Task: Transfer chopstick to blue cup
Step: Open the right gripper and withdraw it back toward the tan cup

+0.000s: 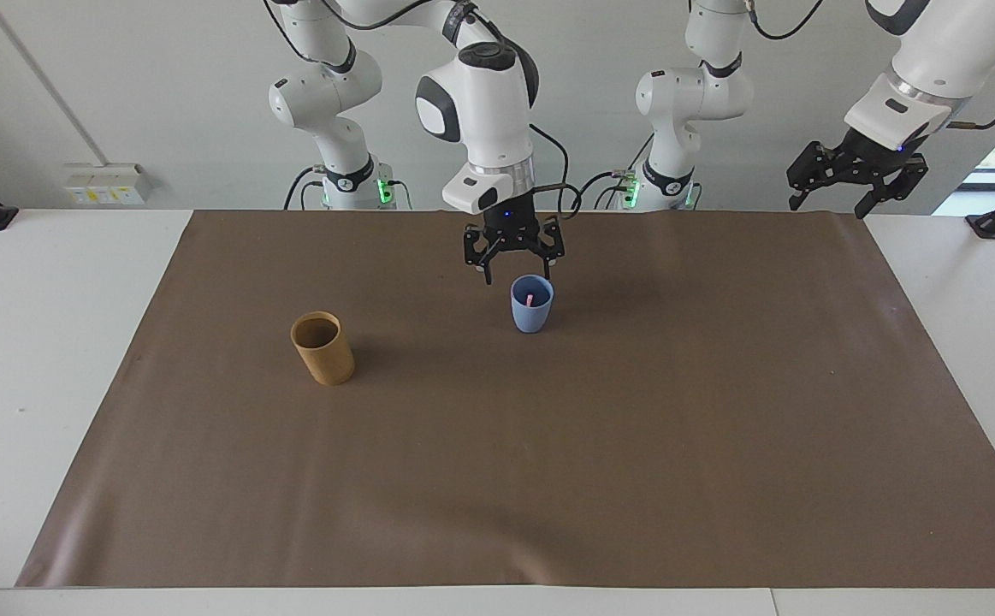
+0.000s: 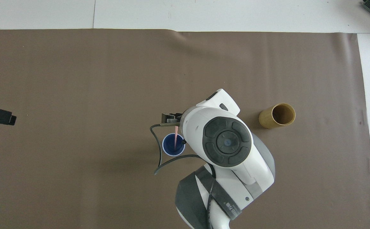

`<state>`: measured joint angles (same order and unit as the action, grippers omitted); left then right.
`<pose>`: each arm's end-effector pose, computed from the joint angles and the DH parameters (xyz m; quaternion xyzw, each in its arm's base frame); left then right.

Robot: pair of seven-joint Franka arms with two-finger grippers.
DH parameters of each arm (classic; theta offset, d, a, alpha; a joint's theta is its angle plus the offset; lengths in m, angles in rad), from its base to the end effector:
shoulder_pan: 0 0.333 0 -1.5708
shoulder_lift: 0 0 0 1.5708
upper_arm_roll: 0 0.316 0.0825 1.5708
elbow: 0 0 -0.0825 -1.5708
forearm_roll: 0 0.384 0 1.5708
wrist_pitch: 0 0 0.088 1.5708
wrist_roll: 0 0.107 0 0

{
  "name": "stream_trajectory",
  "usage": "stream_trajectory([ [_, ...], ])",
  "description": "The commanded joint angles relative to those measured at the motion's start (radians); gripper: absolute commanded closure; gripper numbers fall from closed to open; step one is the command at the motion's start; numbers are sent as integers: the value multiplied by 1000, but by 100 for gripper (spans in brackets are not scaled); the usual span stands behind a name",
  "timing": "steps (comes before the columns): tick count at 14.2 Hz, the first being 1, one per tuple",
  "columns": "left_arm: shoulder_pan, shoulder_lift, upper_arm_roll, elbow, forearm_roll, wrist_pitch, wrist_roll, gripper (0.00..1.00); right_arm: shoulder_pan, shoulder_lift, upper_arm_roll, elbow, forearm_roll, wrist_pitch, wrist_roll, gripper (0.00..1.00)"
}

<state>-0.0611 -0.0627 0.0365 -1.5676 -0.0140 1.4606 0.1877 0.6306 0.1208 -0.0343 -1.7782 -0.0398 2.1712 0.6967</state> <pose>0.5233 -0.0138 0.6504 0.9940 -0.1066 -0.0214 0.0099 0.5163 0.3497 0.5117 -0.9897 0.0404 -0.1202 0.0659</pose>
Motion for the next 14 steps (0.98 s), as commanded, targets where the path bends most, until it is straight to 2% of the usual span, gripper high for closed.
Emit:
stream_trajectory([
  [1, 15, -23, -12, -25, 12, -2, 3, 0, -75, -44, 5, 42, -26, -92, -6, 0],
  [7, 15, -23, -12, -25, 12, -2, 3, 0, -250, -144, 5, 69, -23, -238, -166, 0],
  [11, 15, -23, -12, -25, 12, -2, 3, 0, -345, -148, 5, 175, -9, -398, -272, 0],
  [14, 15, -23, -12, -25, 12, -2, 3, 0, -414, -167, 4, 191, 0, -480, -339, 0],
])
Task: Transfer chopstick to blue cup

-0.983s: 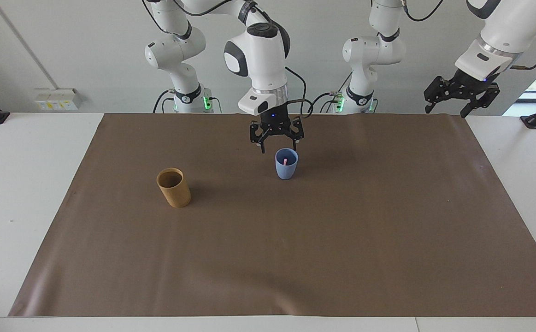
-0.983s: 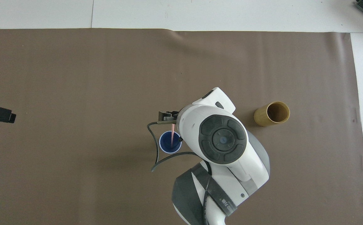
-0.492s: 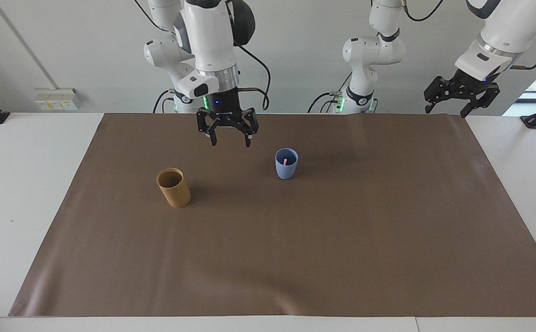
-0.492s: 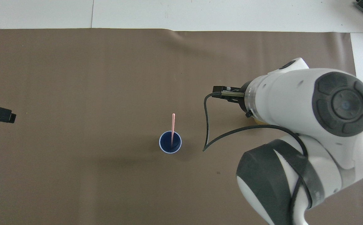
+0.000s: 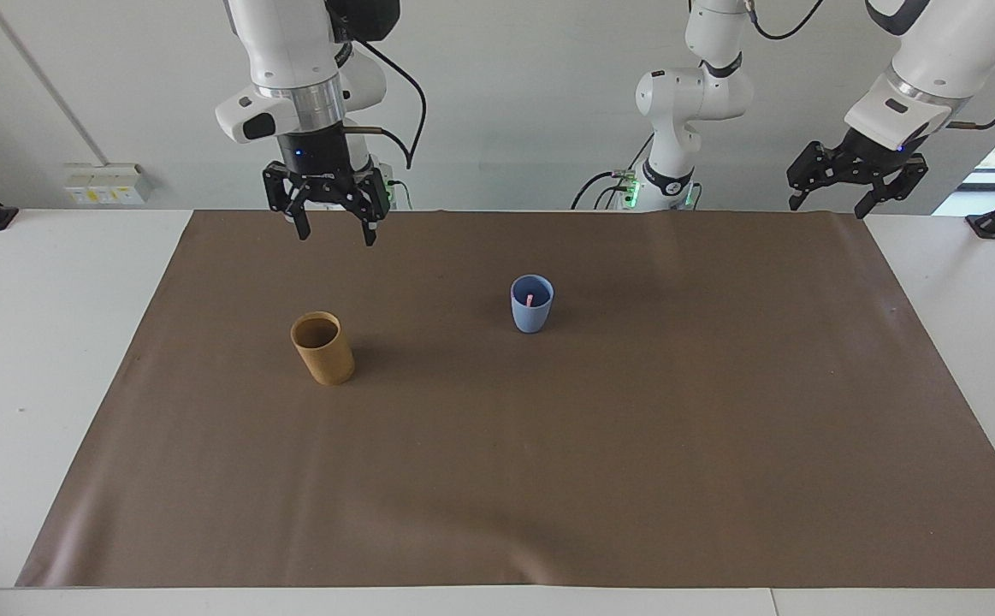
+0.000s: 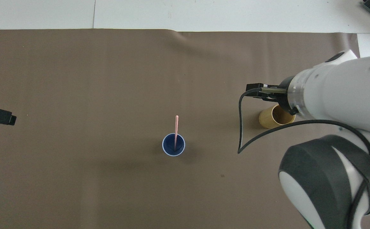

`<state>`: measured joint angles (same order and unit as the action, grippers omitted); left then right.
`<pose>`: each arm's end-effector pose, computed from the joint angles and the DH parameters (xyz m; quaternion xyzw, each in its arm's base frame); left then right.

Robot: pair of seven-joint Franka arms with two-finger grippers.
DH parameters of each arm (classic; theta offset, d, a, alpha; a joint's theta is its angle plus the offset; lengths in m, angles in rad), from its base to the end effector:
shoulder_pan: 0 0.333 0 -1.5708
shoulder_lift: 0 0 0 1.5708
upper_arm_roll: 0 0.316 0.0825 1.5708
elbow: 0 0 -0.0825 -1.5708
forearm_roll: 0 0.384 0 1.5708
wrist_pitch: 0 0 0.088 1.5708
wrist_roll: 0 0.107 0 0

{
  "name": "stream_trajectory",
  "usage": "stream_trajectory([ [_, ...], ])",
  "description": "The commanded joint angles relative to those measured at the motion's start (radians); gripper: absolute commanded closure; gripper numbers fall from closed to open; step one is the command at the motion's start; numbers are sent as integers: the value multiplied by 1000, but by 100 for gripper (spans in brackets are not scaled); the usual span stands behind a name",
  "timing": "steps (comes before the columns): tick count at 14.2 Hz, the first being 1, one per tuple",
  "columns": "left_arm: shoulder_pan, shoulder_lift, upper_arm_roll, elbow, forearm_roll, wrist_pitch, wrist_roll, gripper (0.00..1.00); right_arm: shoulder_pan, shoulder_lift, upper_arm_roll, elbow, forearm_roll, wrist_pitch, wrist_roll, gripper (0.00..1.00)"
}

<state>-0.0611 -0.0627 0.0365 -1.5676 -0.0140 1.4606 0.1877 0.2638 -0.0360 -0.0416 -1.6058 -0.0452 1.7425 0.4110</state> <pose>0.5233 -0.0138 0.6504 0.9940 -0.1066 -0.0214 0.0099 0.5473 0.1190 0.6444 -0.9918 0.0920 -0.0887 0.0062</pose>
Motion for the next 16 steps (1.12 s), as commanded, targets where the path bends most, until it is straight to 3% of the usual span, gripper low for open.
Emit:
stream_trajectory([
  [1, 15, -23, -12, -25, 12, -2, 3, 0, -66, -25, 9, 30, 5, -76, -82, 0],
  [5, 15, -23, -12, -25, 12, -2, 3, 0, -162, -38, -7, 70, 82, -202, -175, 0],
  [16, 15, -23, -12, -25, 12, -2, 3, 0, -189, -81, -35, -29, 14, -205, -376, 0],
])
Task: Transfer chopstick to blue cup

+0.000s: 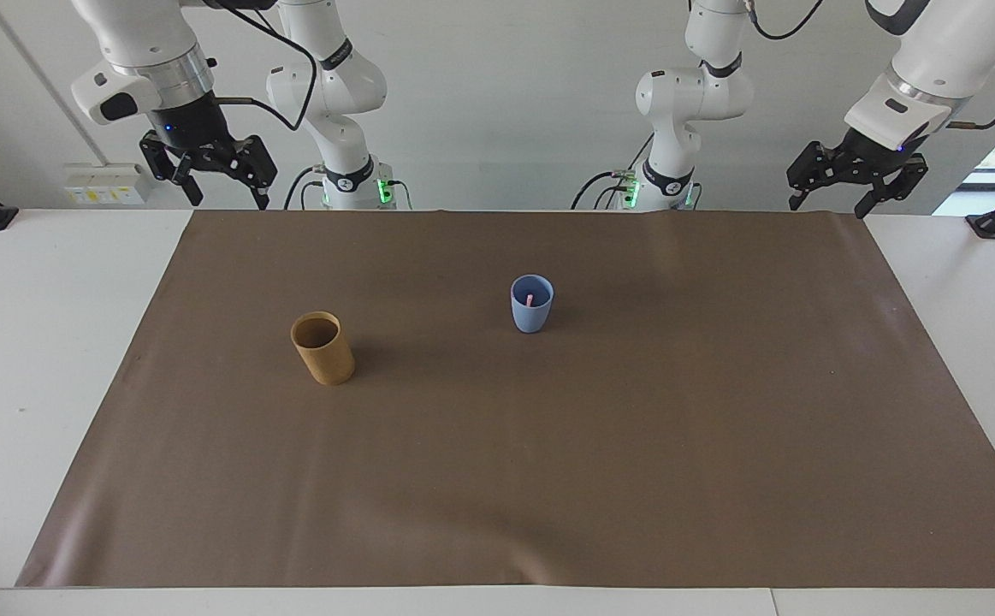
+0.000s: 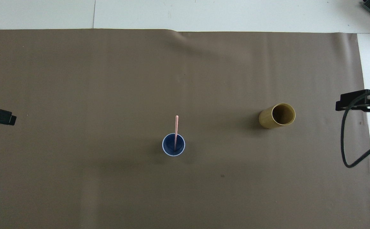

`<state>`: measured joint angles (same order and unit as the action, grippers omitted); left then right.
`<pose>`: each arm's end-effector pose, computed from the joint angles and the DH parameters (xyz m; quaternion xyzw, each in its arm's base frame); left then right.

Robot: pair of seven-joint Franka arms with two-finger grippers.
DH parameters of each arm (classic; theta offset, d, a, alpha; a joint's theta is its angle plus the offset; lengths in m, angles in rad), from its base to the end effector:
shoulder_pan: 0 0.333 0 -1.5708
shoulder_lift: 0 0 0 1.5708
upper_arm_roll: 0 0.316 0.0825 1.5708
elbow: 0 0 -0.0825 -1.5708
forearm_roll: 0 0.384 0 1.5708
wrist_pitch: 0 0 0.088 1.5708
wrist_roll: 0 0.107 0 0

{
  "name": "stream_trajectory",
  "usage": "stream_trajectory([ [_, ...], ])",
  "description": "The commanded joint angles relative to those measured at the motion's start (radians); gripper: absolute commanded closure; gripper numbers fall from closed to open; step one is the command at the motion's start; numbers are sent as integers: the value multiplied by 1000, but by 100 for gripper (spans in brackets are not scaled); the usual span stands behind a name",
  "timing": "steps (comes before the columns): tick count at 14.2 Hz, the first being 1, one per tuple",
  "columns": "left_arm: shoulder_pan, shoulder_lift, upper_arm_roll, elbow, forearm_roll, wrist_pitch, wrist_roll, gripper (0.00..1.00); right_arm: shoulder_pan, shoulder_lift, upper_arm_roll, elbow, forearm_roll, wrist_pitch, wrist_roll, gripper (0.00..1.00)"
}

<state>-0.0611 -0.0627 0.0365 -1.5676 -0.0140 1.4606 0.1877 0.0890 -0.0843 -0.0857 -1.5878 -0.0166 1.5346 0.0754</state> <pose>0.5233 -0.0138 0.6504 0.9940 -0.1066 -0.0214 0.0099 0.5246 -0.0023 0.6586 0.9992 -0.0364 0.0156 0.0041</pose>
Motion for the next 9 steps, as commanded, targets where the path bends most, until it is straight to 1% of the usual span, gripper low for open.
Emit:
stream_trajectory([
  [1, 15, -23, -12, -25, 12, -2, 3, 0, -14, -34, 8, -55, -16, -2, -37, 0],
  [6, 15, -23, -12, -25, 12, -2, 3, 0, -17, -31, 8, -51, -17, -11, -28, 0],
  [9, 15, -23, -12, -23, 12, -2, 3, 0, -40, -25, 6, -43, 1, -10, -29, 0],
])
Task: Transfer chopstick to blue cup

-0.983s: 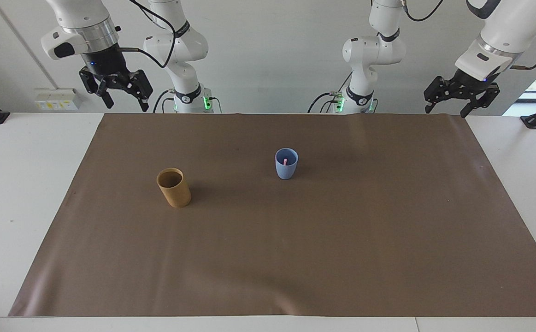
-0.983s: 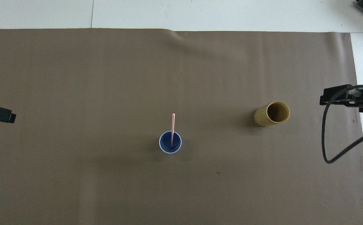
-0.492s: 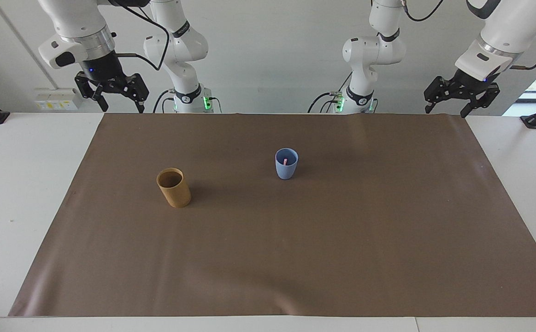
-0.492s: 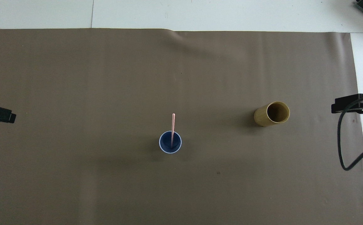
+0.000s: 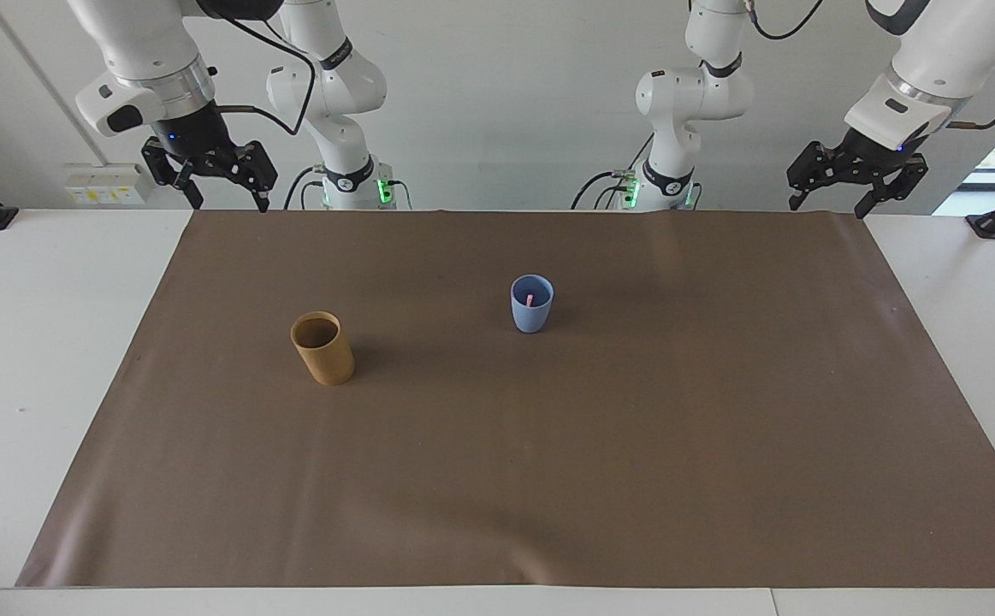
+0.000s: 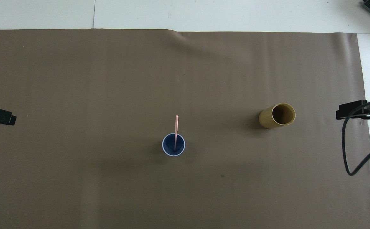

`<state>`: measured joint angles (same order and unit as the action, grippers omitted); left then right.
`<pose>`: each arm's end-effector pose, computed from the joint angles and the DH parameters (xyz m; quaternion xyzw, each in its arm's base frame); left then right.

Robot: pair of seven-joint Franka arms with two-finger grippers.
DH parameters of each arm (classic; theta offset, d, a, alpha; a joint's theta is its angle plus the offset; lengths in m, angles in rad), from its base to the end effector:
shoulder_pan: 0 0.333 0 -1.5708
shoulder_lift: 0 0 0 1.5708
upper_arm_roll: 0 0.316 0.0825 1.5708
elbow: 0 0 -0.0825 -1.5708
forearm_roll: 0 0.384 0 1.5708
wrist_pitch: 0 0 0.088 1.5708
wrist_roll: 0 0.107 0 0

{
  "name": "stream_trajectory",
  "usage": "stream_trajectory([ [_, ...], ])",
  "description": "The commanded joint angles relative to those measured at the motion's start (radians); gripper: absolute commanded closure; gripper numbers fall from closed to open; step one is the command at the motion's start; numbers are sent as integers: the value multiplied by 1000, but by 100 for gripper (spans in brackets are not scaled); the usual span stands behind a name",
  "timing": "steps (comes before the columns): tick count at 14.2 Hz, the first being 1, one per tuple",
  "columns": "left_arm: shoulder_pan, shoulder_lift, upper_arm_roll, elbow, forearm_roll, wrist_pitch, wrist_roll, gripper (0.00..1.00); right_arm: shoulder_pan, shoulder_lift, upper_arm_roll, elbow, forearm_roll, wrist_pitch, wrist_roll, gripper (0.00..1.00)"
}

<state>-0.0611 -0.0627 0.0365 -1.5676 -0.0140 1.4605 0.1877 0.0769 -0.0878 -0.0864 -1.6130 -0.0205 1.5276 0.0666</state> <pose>0.5233 -0.0138 0.6503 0.9940 -0.1066 -0.0215 0.0099 0.5226 -0.0094 0.6480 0.9992 -0.0383 0.0012 0.0064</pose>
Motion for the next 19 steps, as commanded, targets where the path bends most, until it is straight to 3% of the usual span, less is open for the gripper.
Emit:
stream_trajectory([
  [1, 15, -23, -12, -25, 12, -2, 3, 0, -26, -24, 10, -18, 2, -6, -21, 0],
  [19, 15, -23, -12, -25, 12, -2, 3, 0, -16, -21, 17, -19, 7, 8, 90, 0],
])
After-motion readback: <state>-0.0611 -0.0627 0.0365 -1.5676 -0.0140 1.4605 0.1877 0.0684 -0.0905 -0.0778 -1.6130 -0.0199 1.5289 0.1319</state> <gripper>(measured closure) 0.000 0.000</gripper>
